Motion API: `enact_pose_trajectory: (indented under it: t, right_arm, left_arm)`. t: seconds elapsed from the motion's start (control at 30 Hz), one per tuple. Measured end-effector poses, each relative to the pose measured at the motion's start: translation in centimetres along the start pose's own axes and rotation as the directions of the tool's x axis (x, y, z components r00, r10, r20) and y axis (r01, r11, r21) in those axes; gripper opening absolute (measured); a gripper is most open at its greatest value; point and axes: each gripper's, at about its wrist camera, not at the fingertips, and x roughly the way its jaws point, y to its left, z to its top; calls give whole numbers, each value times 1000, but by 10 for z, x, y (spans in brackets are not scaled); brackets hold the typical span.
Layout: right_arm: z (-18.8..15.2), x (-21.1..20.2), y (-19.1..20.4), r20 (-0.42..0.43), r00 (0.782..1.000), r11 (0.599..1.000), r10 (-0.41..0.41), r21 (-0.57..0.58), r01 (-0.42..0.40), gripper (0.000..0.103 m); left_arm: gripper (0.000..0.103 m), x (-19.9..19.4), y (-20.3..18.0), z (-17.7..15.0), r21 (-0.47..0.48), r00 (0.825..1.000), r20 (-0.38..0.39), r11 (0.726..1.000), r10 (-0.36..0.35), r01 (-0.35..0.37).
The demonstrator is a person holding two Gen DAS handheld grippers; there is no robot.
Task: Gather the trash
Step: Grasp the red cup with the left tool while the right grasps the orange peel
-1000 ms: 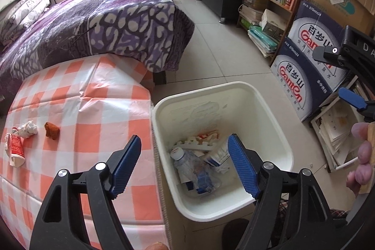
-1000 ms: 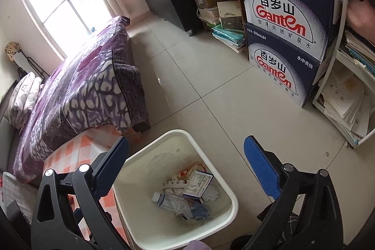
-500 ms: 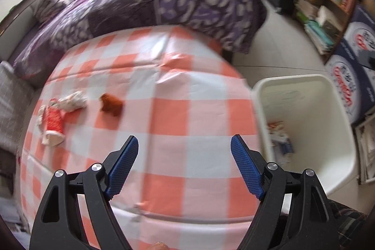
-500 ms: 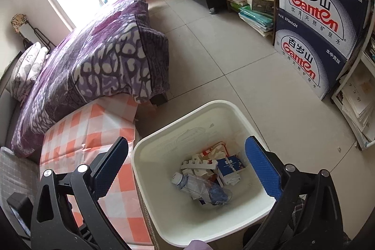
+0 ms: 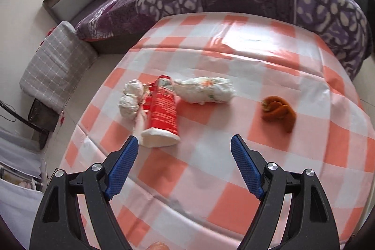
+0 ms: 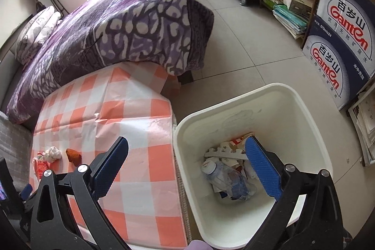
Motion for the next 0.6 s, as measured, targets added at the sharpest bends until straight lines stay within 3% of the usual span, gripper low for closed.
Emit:
enact_pose_trajectory:
  t: [0.2,0.3,0.5,0.6]
  right_arm:
    - [-12,23,56,-14,1000,992,14,-124,-16,96]
    - [-20,36,88,-19,999,977,31,-209,-35,96]
    - [-43,57,151,-38,993,894,109,-433,-114,96]
    - [-55,64,175,-47,987,840,152,-520,-155,96]
  left_arm:
    - [79,36,34,8,-47,998,-47,998,42,-44]
    - [79,51,46,9,-83,997,-78,997,2,-9]
    - [78,69,58,14,-113,994,-67,990,-88,80]
    - [63,75,58,13,-111,987,-74,984,-145,137]
